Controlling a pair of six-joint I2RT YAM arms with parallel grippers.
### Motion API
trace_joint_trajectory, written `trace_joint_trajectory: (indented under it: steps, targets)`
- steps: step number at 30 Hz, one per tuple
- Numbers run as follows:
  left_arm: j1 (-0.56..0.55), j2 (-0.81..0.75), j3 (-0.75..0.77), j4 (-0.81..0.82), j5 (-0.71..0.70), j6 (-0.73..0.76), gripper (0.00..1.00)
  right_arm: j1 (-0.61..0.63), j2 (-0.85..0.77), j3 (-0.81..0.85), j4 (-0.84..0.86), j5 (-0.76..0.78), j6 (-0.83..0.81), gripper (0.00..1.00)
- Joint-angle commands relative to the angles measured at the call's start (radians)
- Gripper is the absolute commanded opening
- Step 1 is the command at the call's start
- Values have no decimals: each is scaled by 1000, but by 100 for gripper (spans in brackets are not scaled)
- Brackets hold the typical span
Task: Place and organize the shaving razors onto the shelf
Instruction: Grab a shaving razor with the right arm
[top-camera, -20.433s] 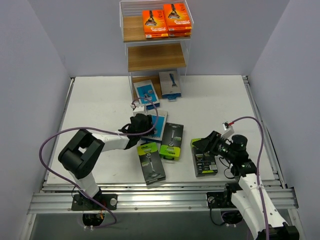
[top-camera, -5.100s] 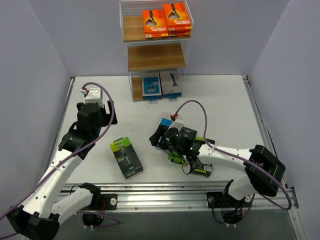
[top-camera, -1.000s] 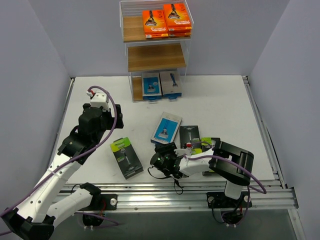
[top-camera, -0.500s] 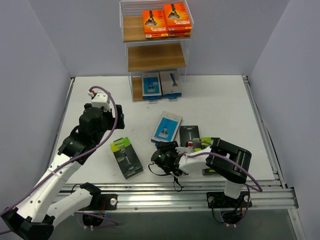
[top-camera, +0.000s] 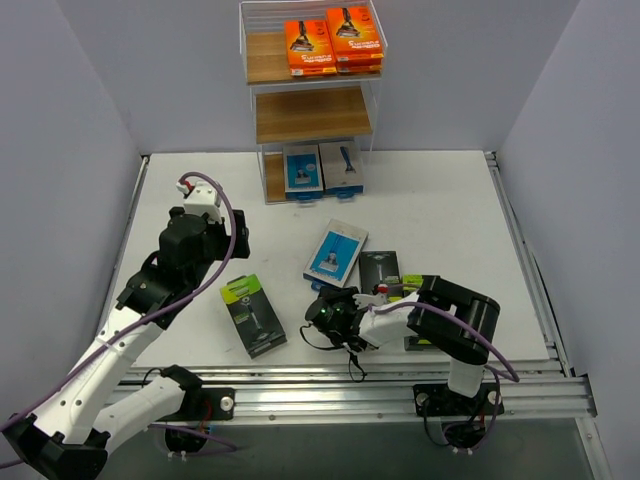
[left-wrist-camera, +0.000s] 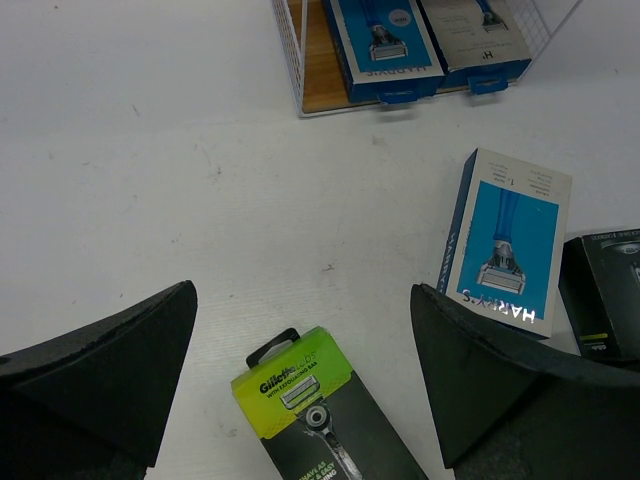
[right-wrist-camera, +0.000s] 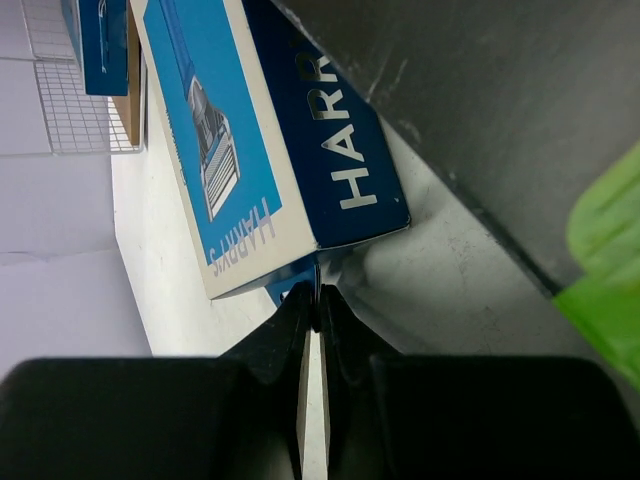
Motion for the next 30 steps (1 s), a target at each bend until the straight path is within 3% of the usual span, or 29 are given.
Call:
trace_joint_trajectory:
  steps: [1, 9, 13, 18, 21, 30]
  targets:
    - [-8, 0, 1, 37, 1, -3, 97, -12, -3, -24, -85, 5, 48, 0]
    - [-8, 3, 0, 36, -7, 1, 97, -15, -72, -58, -18, -10, -34, 0]
    - [-9, 5, 0, 36, -11, 2, 97, -66, -109, -104, 149, -83, -179, 0]
    - [-9, 5, 0, 34, -23, 7, 97, -163, -95, -152, 417, -347, -397, 0]
    - [-9, 5, 0, 34, -31, 10, 97, -212, -69, -144, 490, -464, -503, 0]
    - [-9, 11, 0, 34, -36, 17, 97, -259, -72, -61, 403, -702, -678, 0]
